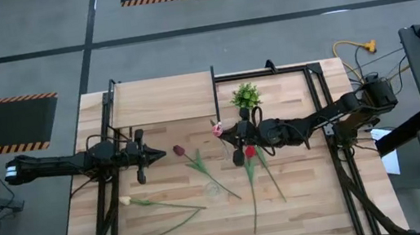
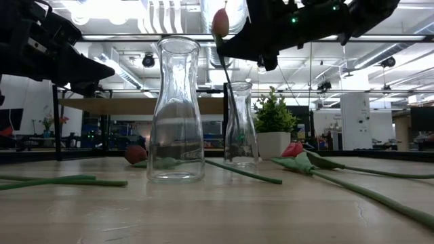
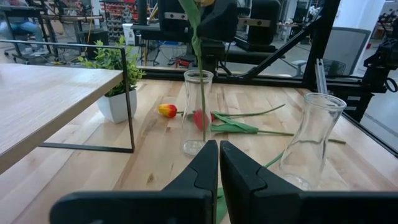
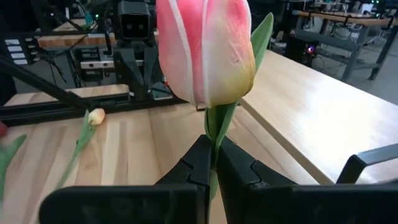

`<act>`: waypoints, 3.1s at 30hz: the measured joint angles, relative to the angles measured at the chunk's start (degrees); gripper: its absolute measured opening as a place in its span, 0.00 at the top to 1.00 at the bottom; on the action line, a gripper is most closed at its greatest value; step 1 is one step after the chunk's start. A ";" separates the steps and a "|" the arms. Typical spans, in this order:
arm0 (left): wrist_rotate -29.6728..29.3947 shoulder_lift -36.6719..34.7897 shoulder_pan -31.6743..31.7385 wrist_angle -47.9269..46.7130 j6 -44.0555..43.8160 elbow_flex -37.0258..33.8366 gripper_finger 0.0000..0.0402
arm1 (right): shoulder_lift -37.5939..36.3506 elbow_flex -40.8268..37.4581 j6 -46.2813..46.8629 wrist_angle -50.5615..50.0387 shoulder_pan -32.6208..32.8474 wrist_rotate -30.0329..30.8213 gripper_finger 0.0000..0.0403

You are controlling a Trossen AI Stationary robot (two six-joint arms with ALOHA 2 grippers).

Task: Pick and place flowers into a vace then onto a shelf
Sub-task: Put the pink tulip into the top transparent flower vase, then put the yellow tulip into the top transparent flower vase

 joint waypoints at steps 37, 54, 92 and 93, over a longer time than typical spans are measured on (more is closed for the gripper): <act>-0.02 -0.01 0.00 0.00 0.00 0.00 1.00 | -15.40 0.00 10.22 -32.13 -0.10 -3.54 0.47; -0.02 0.01 0.00 0.00 0.00 0.00 1.00 | -16.05 0.02 19.35 -42.95 0.08 -5.81 0.25; 0.00 0.00 0.00 0.00 -0.02 0.00 1.00 | -4.73 0.02 44.32 -61.02 14.42 -1.55 0.36; 0.00 -0.01 0.00 0.01 -0.02 0.00 1.00 | -4.48 0.02 44.65 -60.99 14.42 -1.54 0.37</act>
